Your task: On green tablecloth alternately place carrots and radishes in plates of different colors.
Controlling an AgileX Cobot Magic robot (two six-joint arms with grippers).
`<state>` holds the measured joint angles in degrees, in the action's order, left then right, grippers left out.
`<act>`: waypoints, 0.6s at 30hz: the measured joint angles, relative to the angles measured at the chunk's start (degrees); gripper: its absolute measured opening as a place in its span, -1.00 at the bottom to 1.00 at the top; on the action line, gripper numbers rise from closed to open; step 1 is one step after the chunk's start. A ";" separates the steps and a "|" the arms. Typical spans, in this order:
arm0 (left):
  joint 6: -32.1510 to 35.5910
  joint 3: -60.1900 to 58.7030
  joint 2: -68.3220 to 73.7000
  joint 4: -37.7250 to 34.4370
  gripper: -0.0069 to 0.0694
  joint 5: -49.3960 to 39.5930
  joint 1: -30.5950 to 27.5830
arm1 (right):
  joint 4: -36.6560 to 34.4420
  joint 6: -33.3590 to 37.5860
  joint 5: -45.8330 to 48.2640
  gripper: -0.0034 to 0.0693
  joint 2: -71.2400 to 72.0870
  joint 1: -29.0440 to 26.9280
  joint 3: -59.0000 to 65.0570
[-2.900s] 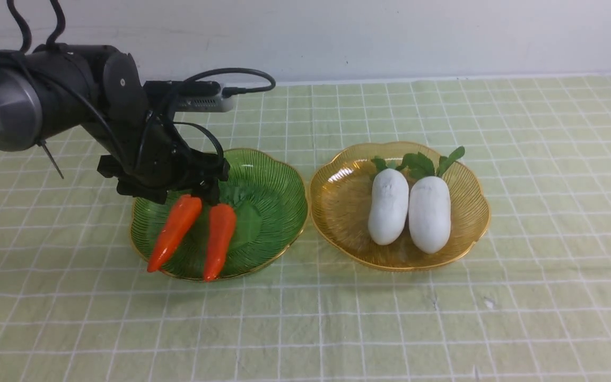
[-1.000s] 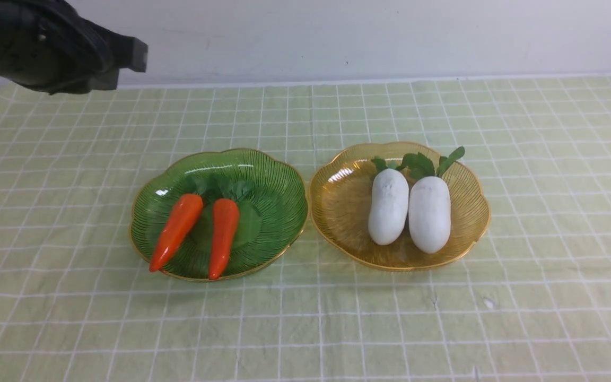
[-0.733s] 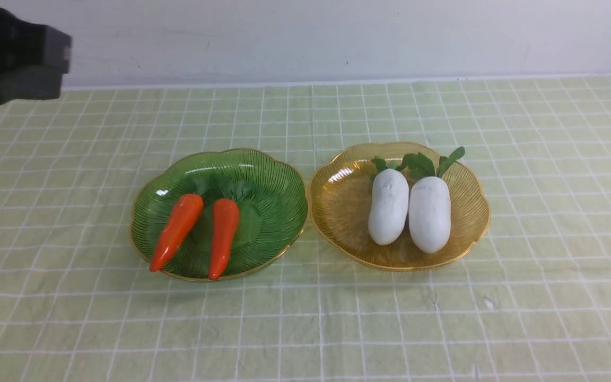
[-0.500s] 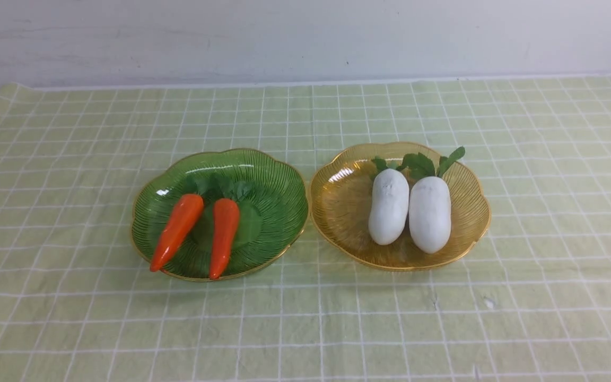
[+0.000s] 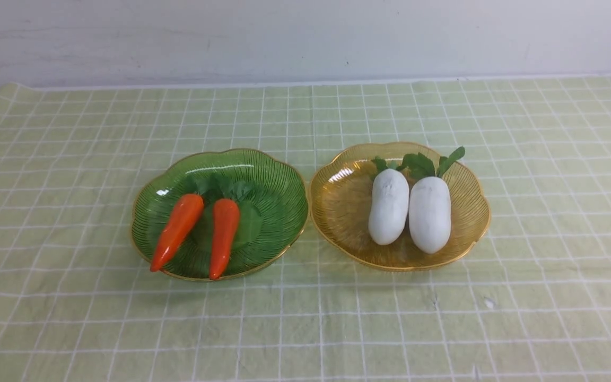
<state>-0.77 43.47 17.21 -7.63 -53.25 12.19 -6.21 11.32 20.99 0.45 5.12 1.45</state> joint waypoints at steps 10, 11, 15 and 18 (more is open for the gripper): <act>-0.05 -27.64 -16.24 -2.05 -0.84 32.44 0.00 | 0.00 0.06 0.00 -0.95 0.00 0.00 0.00; -0.05 -29.03 -16.58 -2.07 -0.84 32.82 0.00 | 0.00 0.06 0.00 -0.95 0.00 0.00 0.00; 0.00 -35.02 -16.70 -2.12 -0.84 33.13 0.00 | 0.00 0.06 0.00 -0.95 0.00 0.00 0.00; 0.06 -38.35 -16.70 0.25 -0.84 33.13 0.00 | 0.00 0.06 0.00 -0.95 0.00 0.00 0.00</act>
<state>-0.72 5.12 0.51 -7.38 -20.12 12.19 -6.21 11.38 20.99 0.45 5.12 1.45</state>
